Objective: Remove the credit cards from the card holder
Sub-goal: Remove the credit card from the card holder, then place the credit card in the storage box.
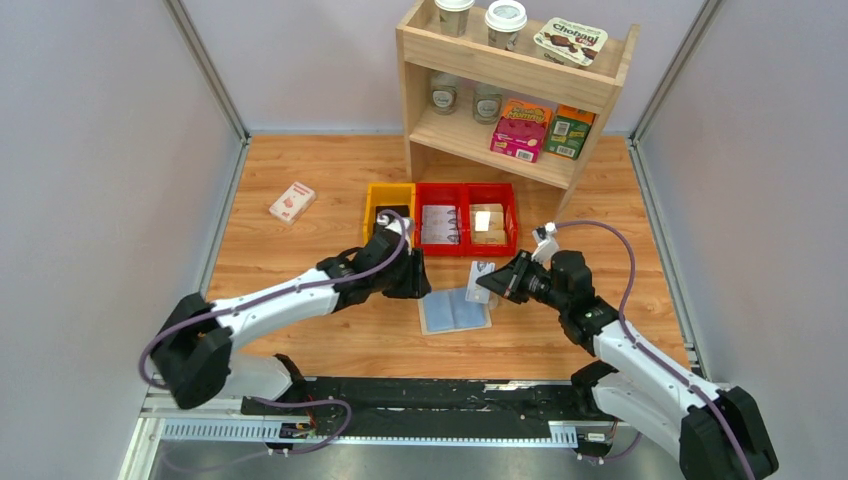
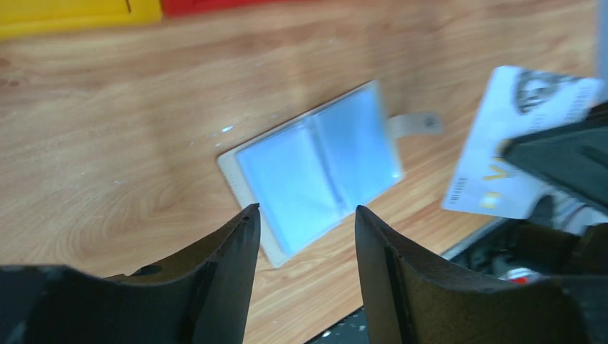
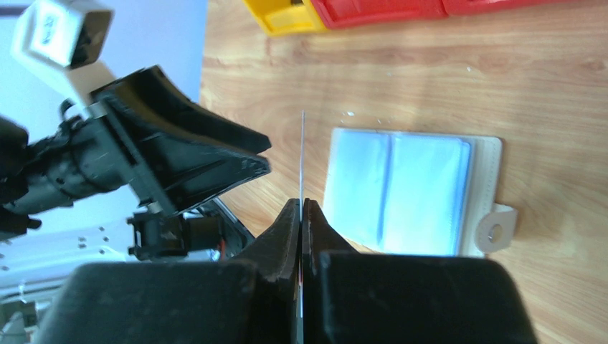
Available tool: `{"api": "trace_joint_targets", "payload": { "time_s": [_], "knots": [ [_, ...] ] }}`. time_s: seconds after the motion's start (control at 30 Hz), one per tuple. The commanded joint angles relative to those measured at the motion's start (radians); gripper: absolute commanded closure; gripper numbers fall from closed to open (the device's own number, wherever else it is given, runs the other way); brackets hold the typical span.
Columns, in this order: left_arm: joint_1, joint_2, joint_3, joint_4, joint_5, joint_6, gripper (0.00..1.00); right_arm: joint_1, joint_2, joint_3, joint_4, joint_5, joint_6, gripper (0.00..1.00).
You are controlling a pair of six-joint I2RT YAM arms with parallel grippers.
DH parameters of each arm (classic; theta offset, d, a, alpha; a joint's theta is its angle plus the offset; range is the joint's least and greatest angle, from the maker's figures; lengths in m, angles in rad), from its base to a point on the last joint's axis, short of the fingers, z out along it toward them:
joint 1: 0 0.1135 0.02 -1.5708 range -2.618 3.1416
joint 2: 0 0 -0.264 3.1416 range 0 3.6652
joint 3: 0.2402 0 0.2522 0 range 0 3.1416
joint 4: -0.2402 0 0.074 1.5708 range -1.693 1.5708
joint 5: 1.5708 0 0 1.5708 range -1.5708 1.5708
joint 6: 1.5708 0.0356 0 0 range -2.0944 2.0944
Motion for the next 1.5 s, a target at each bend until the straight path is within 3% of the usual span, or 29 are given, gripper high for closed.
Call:
{"api": "trace_joint_targets", "payload": {
  "time_s": [0.0, 0.27, 0.57, 0.73, 0.87, 1.03, 1.07, 1.1, 1.23, 1.3, 1.4, 1.47],
  "knots": [
    [0.001, -0.185, -0.09, 0.232, -0.024, -0.095, 0.39, 0.06, -0.077, -0.021, 0.197, 0.145, 0.129, 1.0],
    [0.001, -0.305, -0.309, 0.733, 0.056, -0.338, 0.31, 0.206, -0.144, -0.019, 0.287, 0.349, 0.179, 1.0],
    [-0.012, -0.192, -0.36, 1.066, 0.137, -0.44, 0.31, 0.263, -0.108, -0.015, 0.383, 0.395, 0.217, 1.0],
    [-0.023, -0.128, -0.365, 1.147, 0.157, -0.472, 0.35, 0.273, -0.091, -0.013, 0.421, 0.4, 0.228, 1.0],
    [-0.029, -0.072, -0.358, 1.199, 0.18, -0.495, 0.46, 0.275, -0.081, -0.01, 0.443, 0.397, 0.231, 1.0],
    [-0.028, -0.029, -0.375, 1.339, 0.194, -0.52, 0.81, 0.278, -0.075, -0.016, 0.445, 0.395, 0.229, 1.0],
    [-0.029, -0.031, -0.377, 1.344, 0.193, -0.52, 0.92, 0.277, -0.078, -0.018, 0.442, 0.397, 0.225, 1.0],
    [-0.029, -0.035, -0.38, 1.342, 0.191, -0.512, 0.97, 0.278, -0.081, -0.019, 0.435, 0.397, 0.22, 1.0],
    [-0.019, -0.1, -0.375, 1.253, 0.209, -0.443, 1.0, 0.278, -0.114, -0.015, 0.368, 0.4, 0.176, 0.9],
    [0.012, -0.152, -0.345, 1.125, 0.252, -0.377, 1.0, 0.278, -0.141, -0.004, 0.308, 0.44, 0.14, 0.8],
    [0.105, -0.209, -0.244, 0.758, 0.373, -0.188, 1.0, 0.278, -0.189, 0.023, 0.178, 0.47, 0.059, 0.65],
    [0.158, -0.219, -0.138, 0.576, 0.438, -0.048, 1.0, 0.277, -0.225, 0.045, 0.081, 0.504, 0.012, 0.47]
  ]
}}
